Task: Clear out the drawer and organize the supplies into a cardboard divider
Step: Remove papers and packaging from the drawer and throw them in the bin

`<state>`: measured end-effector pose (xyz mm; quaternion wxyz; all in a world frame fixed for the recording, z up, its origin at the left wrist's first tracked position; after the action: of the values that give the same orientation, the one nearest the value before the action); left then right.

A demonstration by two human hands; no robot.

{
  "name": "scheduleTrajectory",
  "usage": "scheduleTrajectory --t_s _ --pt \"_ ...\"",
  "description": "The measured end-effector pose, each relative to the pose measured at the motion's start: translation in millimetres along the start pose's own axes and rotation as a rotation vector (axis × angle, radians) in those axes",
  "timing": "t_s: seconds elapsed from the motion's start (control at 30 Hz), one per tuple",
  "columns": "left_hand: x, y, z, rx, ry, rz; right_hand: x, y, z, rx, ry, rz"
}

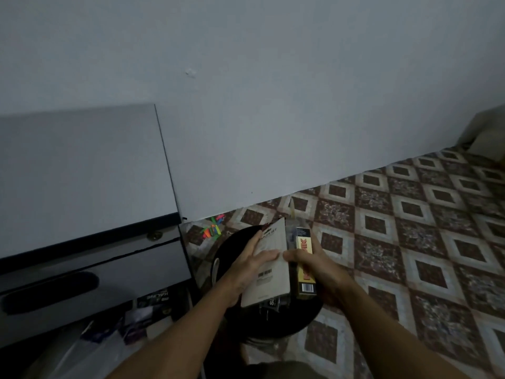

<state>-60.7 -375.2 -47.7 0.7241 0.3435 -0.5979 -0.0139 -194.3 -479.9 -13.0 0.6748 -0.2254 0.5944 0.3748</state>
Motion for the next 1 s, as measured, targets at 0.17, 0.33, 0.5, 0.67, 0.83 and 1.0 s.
scheduleTrajectory --t_s 0.17,0.33,0.5,0.67,0.83,1.0 --pt "-21.7 -31.5 -15.8 0.030 -0.153 -0.147 48.4 -23.9 -11.6 0.051 0.017 0.117" --pt "-30.1 -38.9 -31.4 0.062 -0.279 -0.180 67.5 -28.0 -11.4 0.110 0.202 0.203" --pt "-26.8 -21.3 -39.8 0.122 -0.375 -0.097 62.4 -22.6 -6.9 0.116 0.298 0.228" --pt "-10.2 39.4 -56.8 0.123 -0.437 0.015 22.0 -12.8 23.7 0.022 0.567 0.225" --pt "-8.6 124.3 -96.5 0.199 -0.489 0.103 -21.4 3.7 87.8 -0.158 0.775 0.160" --pt "-32.7 199.0 -156.0 0.359 -0.530 0.070 -26.5 29.5 171.2 -0.306 0.854 0.063"
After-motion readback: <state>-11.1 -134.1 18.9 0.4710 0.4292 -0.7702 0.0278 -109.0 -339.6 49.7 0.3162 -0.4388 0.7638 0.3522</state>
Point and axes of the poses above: each hand's wrist, its own y-axis away from the middle knuckle, its own z-axis out of the palm, x = y × z, the point moved 2 cm from there along -y, towards the middle knuckle, and after that the axes turned 10 degrees about -z, right-handed, at the moved point
